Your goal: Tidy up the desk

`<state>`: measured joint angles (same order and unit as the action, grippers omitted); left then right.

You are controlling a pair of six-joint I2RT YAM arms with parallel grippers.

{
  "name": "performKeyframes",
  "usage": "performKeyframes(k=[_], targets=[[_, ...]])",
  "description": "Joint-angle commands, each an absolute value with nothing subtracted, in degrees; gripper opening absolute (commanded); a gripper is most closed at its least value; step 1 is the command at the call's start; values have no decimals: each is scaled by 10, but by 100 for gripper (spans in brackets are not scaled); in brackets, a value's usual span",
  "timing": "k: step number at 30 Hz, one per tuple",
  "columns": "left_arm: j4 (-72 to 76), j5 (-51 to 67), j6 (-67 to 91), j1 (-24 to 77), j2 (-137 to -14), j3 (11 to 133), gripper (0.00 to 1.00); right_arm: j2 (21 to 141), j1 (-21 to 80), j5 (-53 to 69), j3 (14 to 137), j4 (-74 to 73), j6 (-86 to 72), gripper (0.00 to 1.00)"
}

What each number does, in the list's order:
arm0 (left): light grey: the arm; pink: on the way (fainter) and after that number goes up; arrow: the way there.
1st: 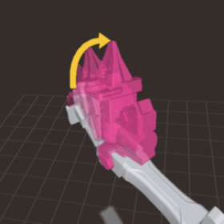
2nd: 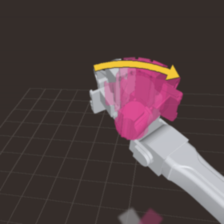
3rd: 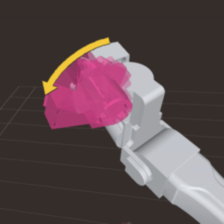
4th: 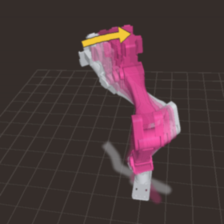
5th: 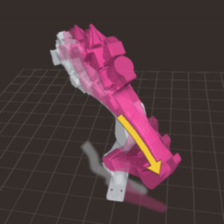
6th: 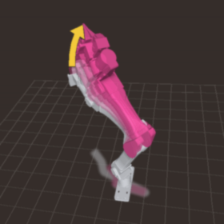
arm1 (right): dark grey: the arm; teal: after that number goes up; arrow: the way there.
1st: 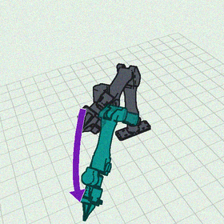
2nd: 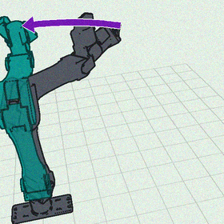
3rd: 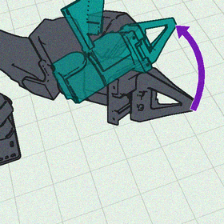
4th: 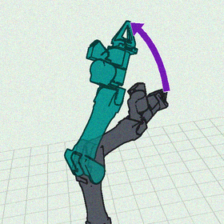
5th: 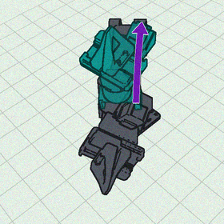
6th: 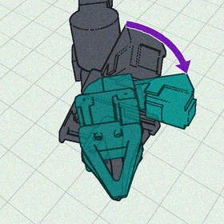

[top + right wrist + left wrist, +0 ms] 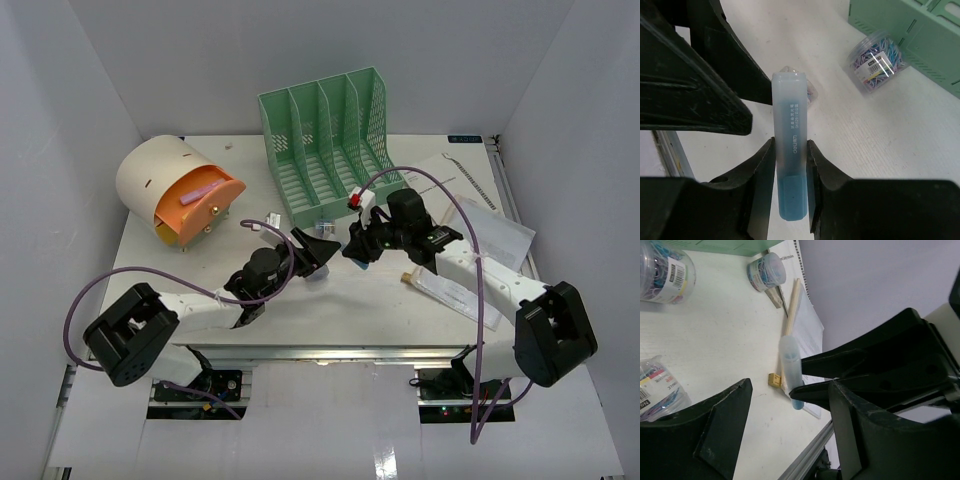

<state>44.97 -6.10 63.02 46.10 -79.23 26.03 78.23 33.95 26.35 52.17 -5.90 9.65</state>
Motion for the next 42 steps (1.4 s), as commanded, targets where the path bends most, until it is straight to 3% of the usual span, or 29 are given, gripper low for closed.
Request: performKeyframes(k=[1, 5, 13, 16, 19, 22, 25, 27, 32, 36, 42], targets=[[437, -97, 647, 465, -805, 287, 70, 752, 350, 248, 509, 10, 62, 8], [436, -103, 650, 466, -817, 305, 61, 748, 355, 255, 506, 21, 61, 8], [432, -102, 646, 467, -829, 326, 53, 741, 360, 264, 503, 25, 63, 8], [434, -96, 645, 467, -834, 328, 43, 742, 362, 263, 503, 25, 68, 8], [437, -90, 644, 467, -834, 326, 25, 743, 363, 265, 504, 24, 71, 11], [432, -87, 635, 467, -830, 325, 12, 740, 363, 282, 507, 14, 102, 38], [411, -84, 604, 467, -814, 328, 6, 730, 363, 328, 516, -28, 177, 81], [362, -92, 569, 466, -788, 340, 2, 714, 359, 356, 522, -70, 238, 94], [110, -146, 421, 457, -720, 444, 0, 644, 299, 471, 508, -173, 377, 90], [-160, -222, 258, 447, -707, 582, 0, 599, 214, 550, 454, -175, 404, 90], [-383, -379, 56, 435, -735, 807, 0, 560, 155, 590, 423, -179, 410, 90]])
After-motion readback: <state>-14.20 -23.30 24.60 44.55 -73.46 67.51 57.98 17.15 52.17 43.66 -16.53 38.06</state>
